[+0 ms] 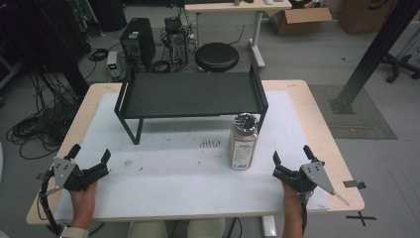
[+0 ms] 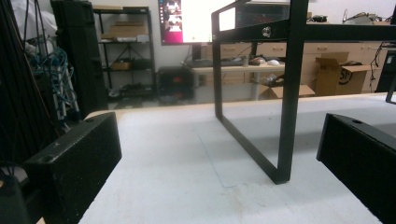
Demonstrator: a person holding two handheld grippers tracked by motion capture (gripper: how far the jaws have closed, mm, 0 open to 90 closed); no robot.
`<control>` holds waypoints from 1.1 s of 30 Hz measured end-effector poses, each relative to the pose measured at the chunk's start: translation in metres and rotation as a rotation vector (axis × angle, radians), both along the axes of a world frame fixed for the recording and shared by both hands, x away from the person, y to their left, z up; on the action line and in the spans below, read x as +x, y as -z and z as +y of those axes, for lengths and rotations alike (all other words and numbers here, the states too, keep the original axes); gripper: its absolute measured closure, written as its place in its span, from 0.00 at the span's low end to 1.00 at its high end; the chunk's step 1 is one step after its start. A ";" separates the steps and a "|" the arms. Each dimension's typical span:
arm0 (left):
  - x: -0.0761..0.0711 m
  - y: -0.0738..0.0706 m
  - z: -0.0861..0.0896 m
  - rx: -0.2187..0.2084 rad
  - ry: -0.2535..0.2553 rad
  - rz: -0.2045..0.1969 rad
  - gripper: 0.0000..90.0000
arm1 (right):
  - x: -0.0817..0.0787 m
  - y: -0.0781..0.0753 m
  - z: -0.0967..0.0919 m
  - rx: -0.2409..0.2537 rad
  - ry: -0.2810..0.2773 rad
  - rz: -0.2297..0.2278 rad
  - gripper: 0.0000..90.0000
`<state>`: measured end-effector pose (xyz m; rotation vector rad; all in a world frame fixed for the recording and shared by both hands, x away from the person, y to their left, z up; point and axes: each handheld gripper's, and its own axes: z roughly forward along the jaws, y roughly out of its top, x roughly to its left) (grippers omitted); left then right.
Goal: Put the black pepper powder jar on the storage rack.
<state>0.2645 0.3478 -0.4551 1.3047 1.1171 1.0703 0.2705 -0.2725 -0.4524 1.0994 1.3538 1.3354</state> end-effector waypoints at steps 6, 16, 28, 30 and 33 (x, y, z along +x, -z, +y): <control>0.000 0.000 0.000 -0.002 0.000 0.001 0.00 | 0.000 0.000 0.000 0.000 0.000 0.001 0.00; 0.000 0.000 0.000 -0.003 0.000 -0.001 0.00 | 0.000 0.000 0.000 -0.005 0.000 -0.004 0.00; 0.000 0.000 0.000 0.001 0.001 0.000 0.00 | 0.000 -0.001 0.000 0.004 0.027 0.005 0.00; 0.000 0.000 0.000 0.001 0.001 0.001 0.00 | 0.001 -0.002 0.000 0.014 0.044 0.020 0.00; 0.000 0.000 0.000 -0.002 0.001 -0.001 0.00 | -0.001 -0.007 0.003 0.006 0.041 0.018 0.00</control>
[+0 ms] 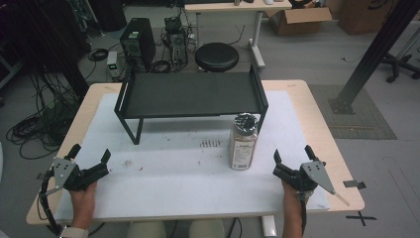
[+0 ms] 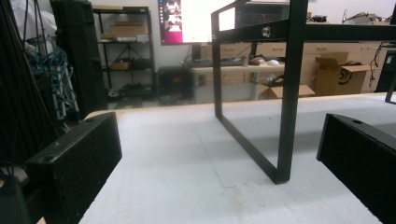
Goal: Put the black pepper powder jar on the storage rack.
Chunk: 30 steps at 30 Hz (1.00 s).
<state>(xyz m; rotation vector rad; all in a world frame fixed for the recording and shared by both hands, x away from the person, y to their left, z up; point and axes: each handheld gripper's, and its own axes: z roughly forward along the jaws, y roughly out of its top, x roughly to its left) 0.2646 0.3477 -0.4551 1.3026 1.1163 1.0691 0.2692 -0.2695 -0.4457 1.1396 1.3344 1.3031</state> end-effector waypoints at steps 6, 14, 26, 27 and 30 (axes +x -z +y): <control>0.000 0.000 0.000 0.002 0.000 0.001 0.00 | -0.004 -0.011 0.005 0.013 -0.006 -0.007 0.00; 0.000 0.000 0.000 0.000 0.002 0.000 0.00 | -0.010 -0.031 0.017 0.023 -0.011 0.002 0.00; 0.000 0.000 0.000 -0.001 0.003 0.000 0.00 | -0.023 -0.053 0.039 0.033 -0.005 0.001 0.00; 0.000 0.000 0.000 -0.001 0.003 0.000 0.00 | -0.023 -0.054 0.040 0.032 -0.005 0.004 0.00; 0.000 0.000 0.000 -0.001 0.003 0.000 0.00 | -0.026 -0.061 0.050 0.026 -0.014 0.003 0.00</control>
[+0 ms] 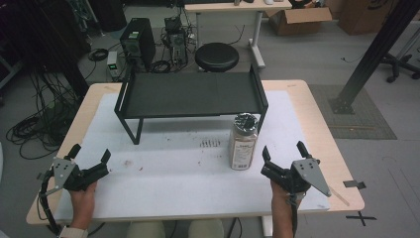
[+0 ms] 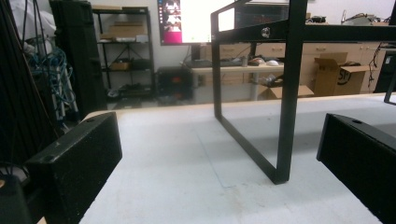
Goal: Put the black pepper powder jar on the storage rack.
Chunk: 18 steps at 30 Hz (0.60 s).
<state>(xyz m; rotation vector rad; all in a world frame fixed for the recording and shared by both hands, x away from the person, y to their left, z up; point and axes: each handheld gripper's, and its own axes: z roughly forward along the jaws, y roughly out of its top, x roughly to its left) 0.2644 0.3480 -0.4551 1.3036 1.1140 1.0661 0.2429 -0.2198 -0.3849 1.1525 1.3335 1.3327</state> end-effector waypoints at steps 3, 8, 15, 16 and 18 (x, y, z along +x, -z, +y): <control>0.000 0.000 0.000 0.000 0.000 -0.001 0.00 | -0.001 -0.003 0.004 -0.003 -0.006 -0.004 0.00; 0.000 0.000 0.000 -0.002 0.000 -0.003 0.00 | -0.005 -0.011 0.022 0.001 -0.027 -0.009 0.00; 0.000 0.000 0.000 -0.002 0.002 -0.004 0.00 | -0.003 -0.009 0.040 -0.012 -0.036 0.006 0.00; 0.000 0.000 0.000 -0.003 0.003 -0.004 0.00 | -0.002 -0.007 0.045 -0.017 -0.030 0.010 0.00; 0.000 0.000 0.000 -0.003 0.004 -0.004 0.00 | -0.001 -0.007 0.047 -0.018 -0.027 0.012 0.00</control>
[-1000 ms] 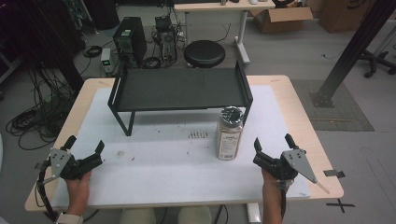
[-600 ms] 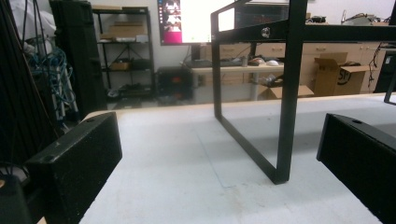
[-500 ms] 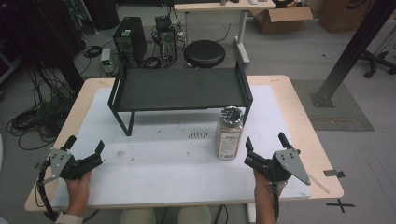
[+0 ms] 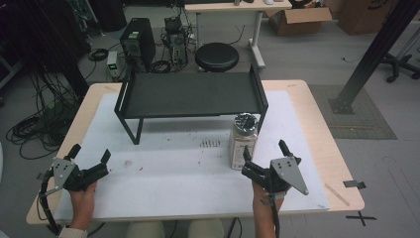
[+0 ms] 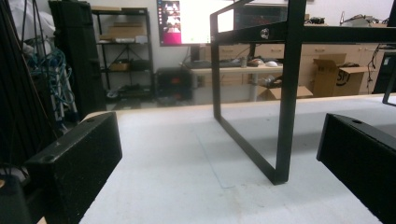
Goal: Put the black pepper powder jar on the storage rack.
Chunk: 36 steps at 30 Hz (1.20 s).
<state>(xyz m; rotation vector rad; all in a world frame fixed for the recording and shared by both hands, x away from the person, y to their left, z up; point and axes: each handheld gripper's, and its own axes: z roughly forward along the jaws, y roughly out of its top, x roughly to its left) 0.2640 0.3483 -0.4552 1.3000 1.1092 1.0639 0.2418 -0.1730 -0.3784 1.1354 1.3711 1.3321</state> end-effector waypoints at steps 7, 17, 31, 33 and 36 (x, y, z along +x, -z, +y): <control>0.000 0.000 0.000 -0.001 0.004 0.000 0.01 | 0.006 0.008 0.016 -0.007 0.028 0.022 0.00; 0.000 0.000 0.000 -0.002 0.005 -0.001 0.00 | 0.014 0.017 0.036 -0.036 0.062 0.046 0.00; 0.000 0.000 0.000 -0.002 0.006 -0.002 0.00 | 0.028 0.032 0.052 -0.038 0.113 0.088 0.00; 0.000 0.000 0.000 -0.002 0.007 -0.002 0.00 | 0.030 0.034 0.053 -0.042 0.120 0.093 0.00; 0.000 0.000 0.000 -0.001 0.007 -0.001 0.01 | 0.034 0.037 0.055 -0.046 0.129 0.098 0.00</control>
